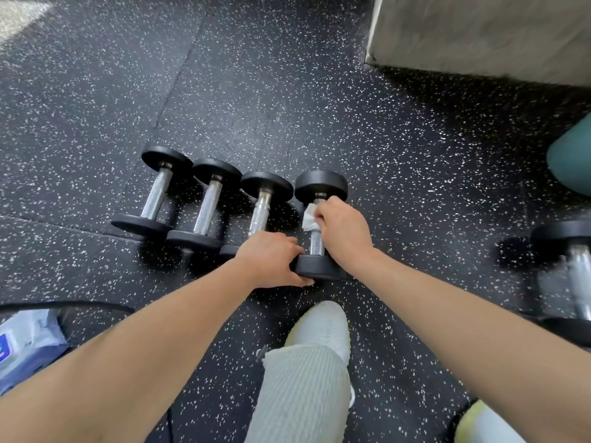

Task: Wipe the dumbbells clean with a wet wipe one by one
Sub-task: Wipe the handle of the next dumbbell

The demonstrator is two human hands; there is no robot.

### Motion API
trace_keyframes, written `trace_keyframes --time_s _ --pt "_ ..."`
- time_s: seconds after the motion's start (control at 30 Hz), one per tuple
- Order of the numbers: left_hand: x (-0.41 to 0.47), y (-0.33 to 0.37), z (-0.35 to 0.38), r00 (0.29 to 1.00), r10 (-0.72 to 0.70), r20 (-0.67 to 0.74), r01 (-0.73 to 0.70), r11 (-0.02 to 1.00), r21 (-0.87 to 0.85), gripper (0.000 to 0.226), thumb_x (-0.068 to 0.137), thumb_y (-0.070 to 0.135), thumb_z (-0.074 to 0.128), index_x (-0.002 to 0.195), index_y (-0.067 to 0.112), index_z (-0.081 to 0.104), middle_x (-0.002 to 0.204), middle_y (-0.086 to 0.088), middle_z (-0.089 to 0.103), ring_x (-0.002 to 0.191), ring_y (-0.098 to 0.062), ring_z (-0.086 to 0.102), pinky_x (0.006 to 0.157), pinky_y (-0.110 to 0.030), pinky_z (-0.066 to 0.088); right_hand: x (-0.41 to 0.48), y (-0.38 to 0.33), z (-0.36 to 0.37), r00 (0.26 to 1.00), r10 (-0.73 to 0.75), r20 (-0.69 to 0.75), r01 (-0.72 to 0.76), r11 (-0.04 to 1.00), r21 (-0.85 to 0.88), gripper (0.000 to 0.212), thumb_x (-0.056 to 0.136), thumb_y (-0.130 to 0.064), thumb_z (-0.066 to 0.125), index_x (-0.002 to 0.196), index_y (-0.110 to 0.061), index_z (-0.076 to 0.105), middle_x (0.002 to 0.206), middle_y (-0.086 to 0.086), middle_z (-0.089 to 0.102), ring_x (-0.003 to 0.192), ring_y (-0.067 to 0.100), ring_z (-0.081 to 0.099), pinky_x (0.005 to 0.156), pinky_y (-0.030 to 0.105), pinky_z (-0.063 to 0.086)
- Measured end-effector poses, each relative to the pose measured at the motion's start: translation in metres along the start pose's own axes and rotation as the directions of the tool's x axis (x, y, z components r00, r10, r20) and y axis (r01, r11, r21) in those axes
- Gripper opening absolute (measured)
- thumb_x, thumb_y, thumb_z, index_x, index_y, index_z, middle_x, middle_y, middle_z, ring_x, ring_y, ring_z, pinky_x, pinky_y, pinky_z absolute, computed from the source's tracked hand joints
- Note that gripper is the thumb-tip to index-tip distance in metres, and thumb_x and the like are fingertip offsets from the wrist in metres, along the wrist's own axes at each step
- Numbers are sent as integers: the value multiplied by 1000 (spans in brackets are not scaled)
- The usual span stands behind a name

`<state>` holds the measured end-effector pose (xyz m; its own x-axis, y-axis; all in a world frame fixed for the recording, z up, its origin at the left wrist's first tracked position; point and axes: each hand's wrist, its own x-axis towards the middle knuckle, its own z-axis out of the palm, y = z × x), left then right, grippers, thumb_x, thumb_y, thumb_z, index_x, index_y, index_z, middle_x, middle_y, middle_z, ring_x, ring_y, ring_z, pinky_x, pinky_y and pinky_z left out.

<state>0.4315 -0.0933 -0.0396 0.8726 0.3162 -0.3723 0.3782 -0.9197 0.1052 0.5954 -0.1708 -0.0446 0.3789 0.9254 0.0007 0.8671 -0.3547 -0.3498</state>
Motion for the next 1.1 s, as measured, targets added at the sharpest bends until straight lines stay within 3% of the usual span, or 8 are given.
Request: trace_keyframes --time_s 0.2,0.43,0.53,0.73,0.93,1.1 --pt "-2 -1 -1 1000 1 2 -1 1000 -3 62 80 89 49 106 38 70 89 15 54 94 -15 63 71 -34 45 22 -2 1 995 80 -56 -82 996 -45 14 98 -13 56 101 -14 70 103 4 60 87 27 63 64 30 34" --pt "-1 -2 0 1000 14 -6 -14 1000 9 63 81 90 47 105 37 71 90 14 57 91 -15 62 69 -34 41 -9 0 -4 996 -82 -24 79 993 -91 7 91 -12 66 83 -12 67 87 5 58 71 28 60 56 30 32" --pt "-2 0 -1 1000 14 -10 -14 1000 14 63 81 90 47 106 36 71 88 15 54 92 -16 63 68 -33 39 10 4 -1 997 -46 -55 40 994 -100 9 93 -12 63 86 -11 69 93 6 59 76 29 61 58 32 38" --pt "-3 -1 -1 999 20 -26 -20 1000 3 63 80 89 50 108 37 71 89 15 55 94 -15 63 67 -33 34 13 -7 0 998 31 -46 -34 996 -81 7 91 -7 64 90 -12 69 95 6 59 80 28 62 59 31 37" --pt "-1 -1 2 999 9 -46 -10 1000 -14 60 79 87 53 105 36 73 86 15 53 89 -14 62 65 -33 34 -9 6 -4 989 -142 39 143 989 -30 11 96 -19 62 91 -13 71 94 4 58 79 26 60 60 33 43" --pt "-2 1 0 999 -17 -33 16 998 -57 53 78 83 59 102 37 73 82 15 49 85 -14 62 66 -33 40 11 9 -5 999 -43 16 42 996 84 14 95 -21 61 92 -14 73 94 3 59 80 28 62 69 42 52"
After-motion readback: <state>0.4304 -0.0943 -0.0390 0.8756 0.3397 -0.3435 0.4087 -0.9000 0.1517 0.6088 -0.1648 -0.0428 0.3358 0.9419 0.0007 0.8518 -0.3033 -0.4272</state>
